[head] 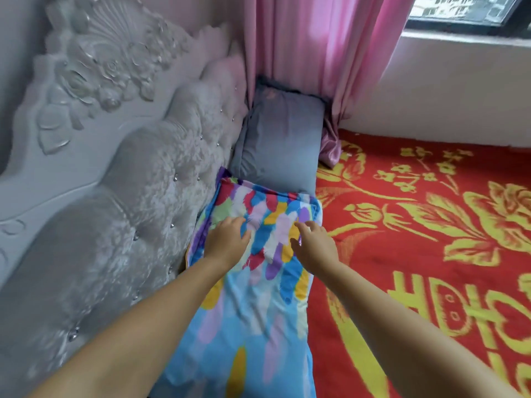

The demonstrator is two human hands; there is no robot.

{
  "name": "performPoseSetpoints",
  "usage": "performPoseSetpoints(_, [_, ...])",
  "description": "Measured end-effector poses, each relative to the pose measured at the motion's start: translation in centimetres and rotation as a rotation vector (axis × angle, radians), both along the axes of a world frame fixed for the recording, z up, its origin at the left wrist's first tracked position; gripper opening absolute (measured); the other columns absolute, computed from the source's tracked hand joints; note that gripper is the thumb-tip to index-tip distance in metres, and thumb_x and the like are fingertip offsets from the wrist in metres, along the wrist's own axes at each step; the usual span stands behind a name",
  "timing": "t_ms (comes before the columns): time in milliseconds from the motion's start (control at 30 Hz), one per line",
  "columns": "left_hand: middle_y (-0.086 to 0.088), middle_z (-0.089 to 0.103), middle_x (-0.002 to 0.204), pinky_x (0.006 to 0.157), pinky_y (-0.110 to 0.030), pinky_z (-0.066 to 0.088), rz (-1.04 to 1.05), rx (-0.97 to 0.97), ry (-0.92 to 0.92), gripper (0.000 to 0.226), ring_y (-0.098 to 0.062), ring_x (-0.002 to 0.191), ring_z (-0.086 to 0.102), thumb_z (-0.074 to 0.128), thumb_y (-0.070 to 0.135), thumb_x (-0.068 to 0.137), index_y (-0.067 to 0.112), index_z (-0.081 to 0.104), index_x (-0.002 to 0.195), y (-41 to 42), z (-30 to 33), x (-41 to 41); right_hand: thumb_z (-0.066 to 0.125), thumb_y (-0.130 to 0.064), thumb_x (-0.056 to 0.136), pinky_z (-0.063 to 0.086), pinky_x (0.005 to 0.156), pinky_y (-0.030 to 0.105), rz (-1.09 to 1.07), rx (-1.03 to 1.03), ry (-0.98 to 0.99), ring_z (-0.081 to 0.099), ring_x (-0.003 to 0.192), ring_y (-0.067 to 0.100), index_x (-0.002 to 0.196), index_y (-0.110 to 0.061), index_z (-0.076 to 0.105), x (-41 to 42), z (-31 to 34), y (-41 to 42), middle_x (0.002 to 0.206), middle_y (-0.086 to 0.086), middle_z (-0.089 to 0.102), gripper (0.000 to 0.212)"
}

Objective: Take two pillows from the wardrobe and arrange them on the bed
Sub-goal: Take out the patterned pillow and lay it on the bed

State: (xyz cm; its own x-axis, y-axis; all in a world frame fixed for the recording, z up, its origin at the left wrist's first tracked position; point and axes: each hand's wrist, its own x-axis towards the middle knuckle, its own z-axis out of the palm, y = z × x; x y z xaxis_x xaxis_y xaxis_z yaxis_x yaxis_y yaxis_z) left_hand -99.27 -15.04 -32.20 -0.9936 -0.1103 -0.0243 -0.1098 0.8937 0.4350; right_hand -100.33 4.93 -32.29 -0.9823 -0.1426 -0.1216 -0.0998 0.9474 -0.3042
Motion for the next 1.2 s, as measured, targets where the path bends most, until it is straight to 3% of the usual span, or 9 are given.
performPoseSetpoints(233, [-0.014, 0.061, 0.114, 0.083, -0.041, 0.047, -0.001, -0.019, 0.181, 0.032, -0.034, 0.106, 0.055, 0.047, 0.031, 0.094, 0.011, 0.058, 0.116, 2.6, 8.7, 0.2, 0.047, -0.034, 0.097, 0.041, 0.096, 0.041, 0.05, 0.022, 0.201, 0.044, 0.126, 0.029, 0.134, -0.018, 0.045, -0.2, 9.3, 2.2, 0.138, 0.007, 0.045, 0.041])
performPoseSetpoints(500, [-0.013, 0.062, 0.106, 0.076, -0.039, 0.049, 0.143, -0.056, 0.263, 0.028, -0.033, 0.097, 0.059, 0.047, 0.032, 0.094, 0.01, 0.061, 0.104, 7.0, 12.7, 6.1, 0.047, -0.03, 0.097, 0.044, 0.092, 0.041, 0.194, 0.003, 0.272, 0.047, 0.122, 0.029, 0.133, -0.017, 0.047, 2.4, 13.3, 8.2, 0.136, 0.008, 0.047, 0.039])
performPoseSetpoints(667, [-0.013, 0.063, 0.112, 0.08, -0.039, 0.049, 0.269, -0.069, 0.22, 0.029, -0.033, 0.1, 0.059, 0.048, 0.033, 0.094, 0.012, 0.061, 0.109, 12.4, 12.9, 12.6, 0.045, -0.03, 0.096, 0.044, 0.082, 0.038, 0.343, 0.038, 0.287, 0.049, 0.118, 0.029, 0.133, -0.02, 0.047, 5.8, 14.4, 13.3, 0.135, 0.007, 0.047, 0.038])
performPoseSetpoints(833, [-0.011, 0.062, 0.112, 0.08, -0.037, 0.048, 0.363, -0.121, 0.197, 0.028, -0.031, 0.103, 0.057, 0.048, 0.033, 0.093, 0.013, 0.061, 0.108, 15.7, 13.4, 19.5, 0.043, -0.03, 0.097, 0.046, 0.085, 0.039, 0.471, 0.053, 0.275, 0.049, 0.119, 0.03, 0.137, -0.02, 0.043, 9.2, 15.7, 16.0, 0.136, 0.008, 0.046, 0.04])
performPoseSetpoints(1000, [-0.012, 0.062, 0.108, 0.08, -0.039, 0.05, 0.527, -0.133, 0.241, 0.026, -0.032, 0.1, 0.058, 0.048, 0.032, 0.091, 0.012, 0.061, 0.101, 15.6, 15.2, 27.8, 0.043, -0.033, 0.098, 0.045, 0.09, 0.041, 0.645, 0.011, 0.304, 0.044, 0.126, 0.03, 0.139, -0.02, 0.041, 14.6, 16.2, 14.2, 0.139, 0.007, 0.043, 0.043])
performPoseSetpoints(1200, [-0.011, 0.062, 0.112, 0.087, -0.038, 0.048, 0.718, -0.154, 0.225, 0.027, -0.029, 0.111, 0.056, 0.05, 0.032, 0.092, 0.013, 0.061, 0.109, 18.0, 13.4, 43.0, 0.046, -0.031, 0.096, 0.045, 0.09, 0.04, 0.911, -0.042, 0.268, 0.047, 0.124, 0.031, 0.135, -0.019, 0.044, 26.1, 14.5, 11.3, 0.141, 0.008, 0.043, 0.041])
